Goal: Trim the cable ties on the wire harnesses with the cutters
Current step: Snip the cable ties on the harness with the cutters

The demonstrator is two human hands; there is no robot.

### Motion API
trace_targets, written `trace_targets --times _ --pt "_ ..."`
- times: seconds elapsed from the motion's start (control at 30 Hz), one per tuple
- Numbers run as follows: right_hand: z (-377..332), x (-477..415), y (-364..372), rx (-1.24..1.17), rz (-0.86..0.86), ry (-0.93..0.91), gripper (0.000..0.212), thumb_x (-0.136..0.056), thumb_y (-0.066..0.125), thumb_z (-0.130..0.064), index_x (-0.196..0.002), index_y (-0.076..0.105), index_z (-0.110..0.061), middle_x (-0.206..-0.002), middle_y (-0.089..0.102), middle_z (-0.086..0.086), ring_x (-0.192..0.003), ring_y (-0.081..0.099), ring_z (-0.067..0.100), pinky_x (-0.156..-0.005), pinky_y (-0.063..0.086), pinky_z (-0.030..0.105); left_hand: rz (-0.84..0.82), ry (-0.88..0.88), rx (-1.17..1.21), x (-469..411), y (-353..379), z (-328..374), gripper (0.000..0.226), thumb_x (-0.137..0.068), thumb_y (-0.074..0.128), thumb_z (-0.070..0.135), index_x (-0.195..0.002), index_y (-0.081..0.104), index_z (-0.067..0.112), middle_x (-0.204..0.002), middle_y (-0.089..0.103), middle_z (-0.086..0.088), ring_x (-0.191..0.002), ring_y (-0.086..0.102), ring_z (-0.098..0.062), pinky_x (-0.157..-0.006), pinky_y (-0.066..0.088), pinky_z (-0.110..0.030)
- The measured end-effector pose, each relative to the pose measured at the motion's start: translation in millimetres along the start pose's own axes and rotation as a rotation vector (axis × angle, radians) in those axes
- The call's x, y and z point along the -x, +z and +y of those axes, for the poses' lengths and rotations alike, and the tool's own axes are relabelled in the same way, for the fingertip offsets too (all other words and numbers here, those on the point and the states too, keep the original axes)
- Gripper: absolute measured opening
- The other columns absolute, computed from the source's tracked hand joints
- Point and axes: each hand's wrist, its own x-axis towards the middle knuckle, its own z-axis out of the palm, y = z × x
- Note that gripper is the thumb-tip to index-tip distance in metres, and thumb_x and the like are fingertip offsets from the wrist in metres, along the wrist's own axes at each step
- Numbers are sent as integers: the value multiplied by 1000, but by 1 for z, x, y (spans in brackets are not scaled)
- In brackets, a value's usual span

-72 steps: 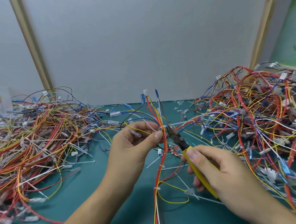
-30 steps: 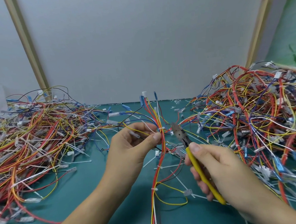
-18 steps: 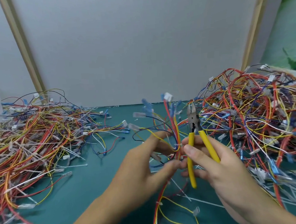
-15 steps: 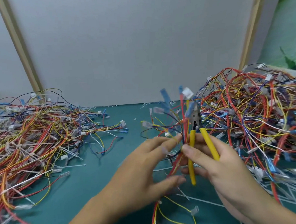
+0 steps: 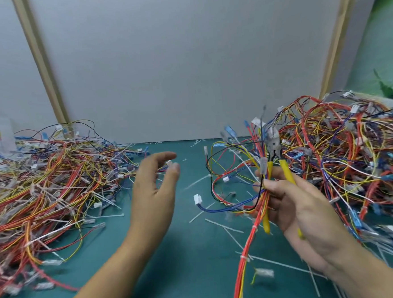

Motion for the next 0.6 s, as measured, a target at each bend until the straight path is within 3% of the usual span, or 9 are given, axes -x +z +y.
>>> trace_targets --times 0.2,0.3,0.37,0.47,0.6 --pt "-1 -3 -1 -59 -3 58 27 -64 66 -17 -90 72 -16 -75 59 12 -52 60 19 -43 53 31 -447 -152 240 4 9 -1 32 -87 60 39 -116 68 28 -118 70 15 -118 60 -1 -97 45 -18" --pt "-1 -4 -1 -94 -14 81 18 -63 65 -17 -78 74 -21 -71 61 10 -50 60 19 -43 54 32 -620 -374 409 -1 14 2 33 -91 54 40 -114 69 22 -113 74 4 -122 60 -13 -94 44 -29" --pt "-1 -6 -1 -88 7 86 21 -64 64 -17 -82 74 -18 -71 64 8 -51 61 18 -44 53 29 -702 -462 558 0 12 0 44 -96 44 43 -113 73 14 -110 74 -11 -117 64 -23 -99 41 -35" --pt "-1 -8 -3 -44 92 65 17 -76 63 -11 -92 66 -15 -71 63 7 -50 60 15 -44 53 28 -742 -404 598 1 4 -2 37 -91 53 35 -103 77 10 -102 74 -13 -98 67 -19 -101 41 -40" --pt "-1 -9 -10 78 217 47 16 -94 58 -6 -87 65 -19 -68 63 3 -52 61 13 -45 53 26 -819 -265 595 1 -1 3 23 -87 65 21 -95 75 2 -89 74 -3 -86 65 -13 -86 48 -22"
